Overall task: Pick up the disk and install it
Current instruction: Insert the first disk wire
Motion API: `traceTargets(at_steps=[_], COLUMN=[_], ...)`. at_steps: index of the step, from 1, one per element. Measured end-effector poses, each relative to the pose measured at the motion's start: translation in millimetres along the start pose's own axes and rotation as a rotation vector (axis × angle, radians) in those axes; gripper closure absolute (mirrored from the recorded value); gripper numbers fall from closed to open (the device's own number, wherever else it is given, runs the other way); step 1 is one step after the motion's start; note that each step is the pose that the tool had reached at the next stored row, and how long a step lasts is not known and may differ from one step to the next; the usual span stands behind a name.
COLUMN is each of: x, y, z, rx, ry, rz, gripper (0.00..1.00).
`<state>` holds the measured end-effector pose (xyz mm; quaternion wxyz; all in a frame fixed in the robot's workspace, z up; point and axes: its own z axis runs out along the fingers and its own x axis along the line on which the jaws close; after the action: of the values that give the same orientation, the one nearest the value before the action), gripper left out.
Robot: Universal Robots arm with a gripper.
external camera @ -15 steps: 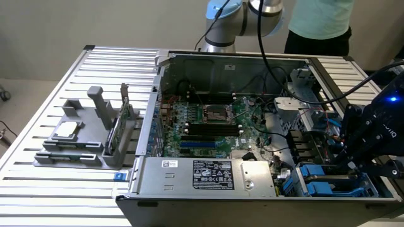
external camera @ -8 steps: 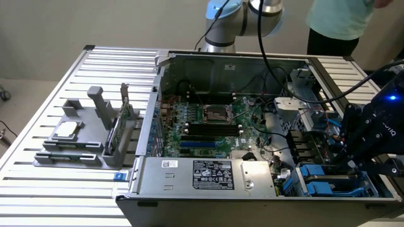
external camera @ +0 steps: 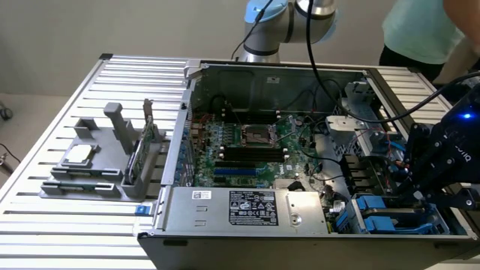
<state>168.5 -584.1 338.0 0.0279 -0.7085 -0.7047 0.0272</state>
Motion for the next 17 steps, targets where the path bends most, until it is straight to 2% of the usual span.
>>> traceTargets(at_steps=[17], x=[0.0], y=[1.3], z=[3.2], rx=[0.0005], ry=[-0.0009], rz=[0.0], gripper=[0.83])
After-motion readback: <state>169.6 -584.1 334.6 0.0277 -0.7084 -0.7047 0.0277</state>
